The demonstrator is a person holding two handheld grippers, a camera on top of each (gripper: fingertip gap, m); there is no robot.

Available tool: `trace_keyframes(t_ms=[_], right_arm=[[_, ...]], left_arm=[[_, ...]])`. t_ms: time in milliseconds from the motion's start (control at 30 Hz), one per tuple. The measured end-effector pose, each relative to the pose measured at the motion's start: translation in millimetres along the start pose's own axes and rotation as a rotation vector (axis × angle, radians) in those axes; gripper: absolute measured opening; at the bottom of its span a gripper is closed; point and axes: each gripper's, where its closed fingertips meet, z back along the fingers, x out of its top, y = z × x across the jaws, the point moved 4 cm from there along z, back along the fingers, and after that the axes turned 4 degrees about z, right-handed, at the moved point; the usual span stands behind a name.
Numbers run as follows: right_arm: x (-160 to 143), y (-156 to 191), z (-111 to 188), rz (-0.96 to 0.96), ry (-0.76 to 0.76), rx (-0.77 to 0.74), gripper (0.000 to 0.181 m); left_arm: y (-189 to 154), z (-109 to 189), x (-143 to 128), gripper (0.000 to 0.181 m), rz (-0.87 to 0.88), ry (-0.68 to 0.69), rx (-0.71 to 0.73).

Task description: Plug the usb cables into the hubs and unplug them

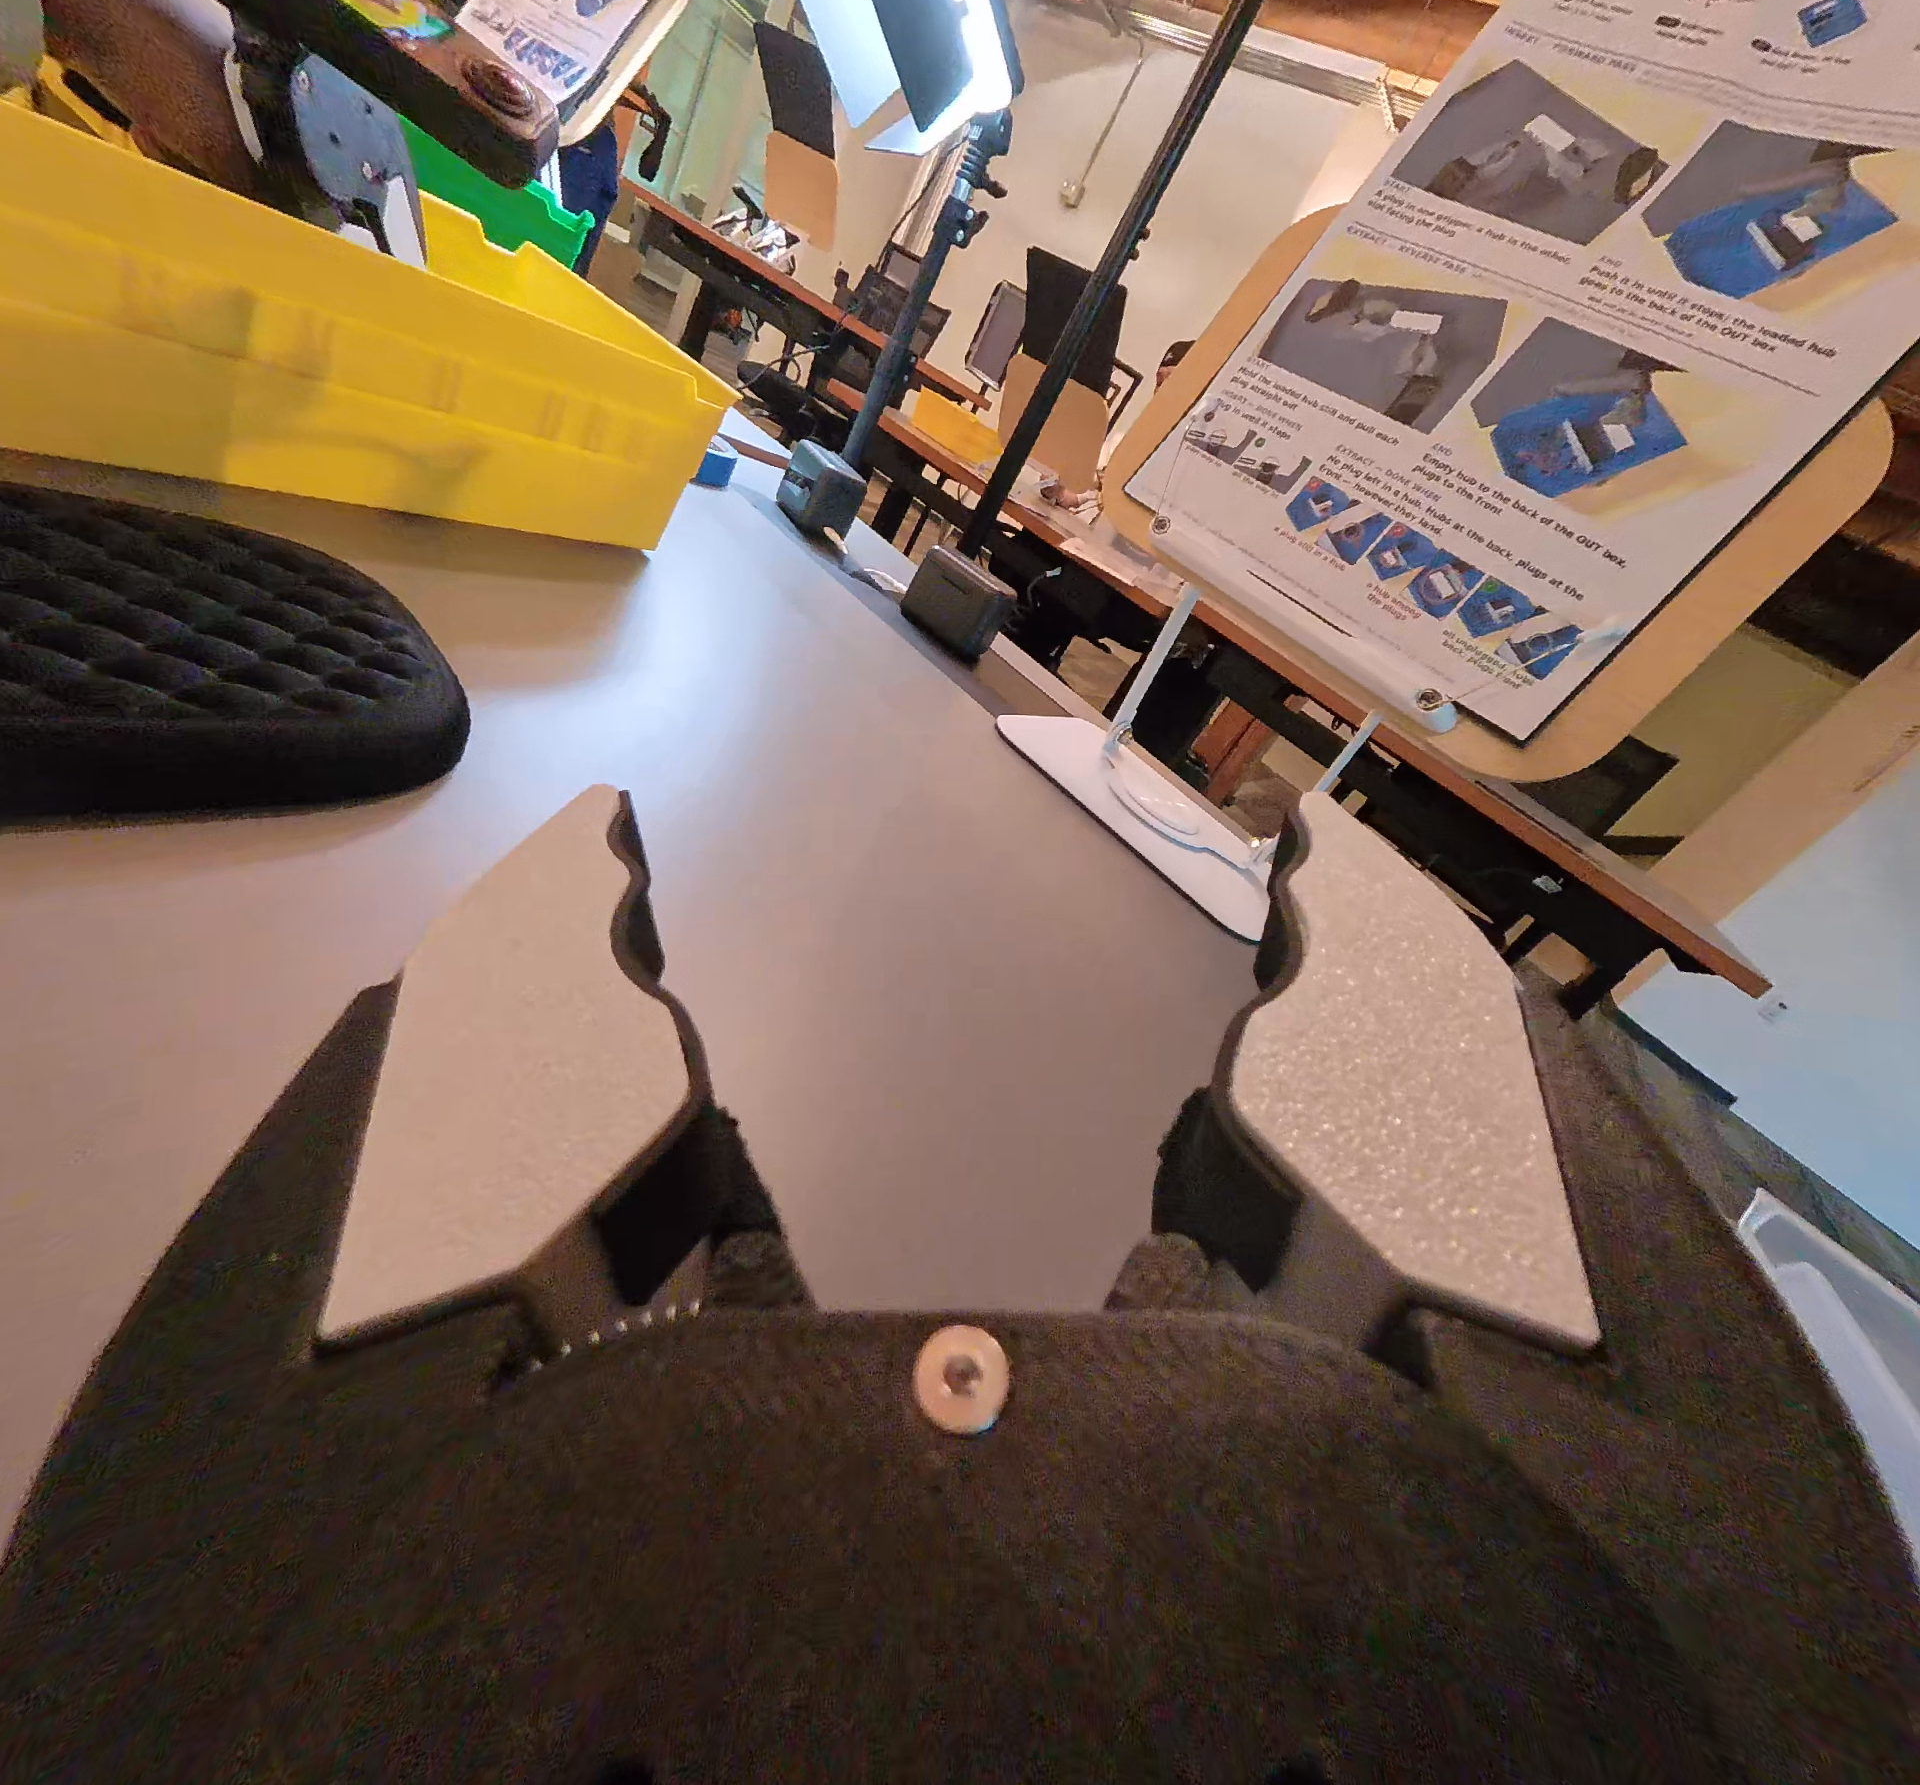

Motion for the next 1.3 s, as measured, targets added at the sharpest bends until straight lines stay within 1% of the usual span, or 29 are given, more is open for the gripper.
trace_keyframes(t_ms=[33,100,267,500,667,733,900,1033,1133,1233,1300], right_arm=[[-0.1,0.2,-0.2,0.001,0.001,0.001,0.113],[-0.8,0.6,-0.7,0.002,0.005,0.005,0.113],[-1.6,2.2,-2.0,0.012,0.014,0.014,0.111],[-2.1,3.5,-2.7,0.022,0.019,0.019,0.11],[-2.1,4.3,-3.1,0.026,0.021,0.025,0.109],[-2.1,4.7,-3.2,0.028,0.022,0.028,0.109],[-2.2,6.7,-3.6,0.034,0.026,0.043,0.109],[-1.9,10.1,-3.7,0.042,0.028,0.07,0.109],[0.9,17.3,-3.1,0.043,0.01,0.133,0.108],[7.2,25.3,-0.7,0.02,-0.037,0.21,0.105],[16.7,28.5,1.9,-0.042,-0.102,0.253,0.105]], left_arm=[[-0.2,1.4,0.9,0.0,-0.003,-0.009,0.006],[2.0,9.7,4.8,0.0,-0.021,-0.057,0.065],[10.4,52.9,21.8,0.0,-0.046,-0.222,0.256],[26.6,133.9,48.2,0.0,-0.036,-0.489,0.569],[28.1,195.0,65.6,0.0,-0.023,-0.683,0.728],[24.2,217.5,72.6,0.0,-0.021,-0.755,0.763],[-2.0,267.7,96.3,0.0,-0.061,-0.952,0.793],[-42.9,297.1,119.5,0.0,-0.172,-1.114,0.769],[-85.6,305.3,137.1,0.0,-0.255,-1.233,0.665],[-131.5,302.9,151.4,0.0,-0.31,-1.342,0.527],[-157.5,299.6,158.4,0.0,-0.327,-1.399,0.447]])
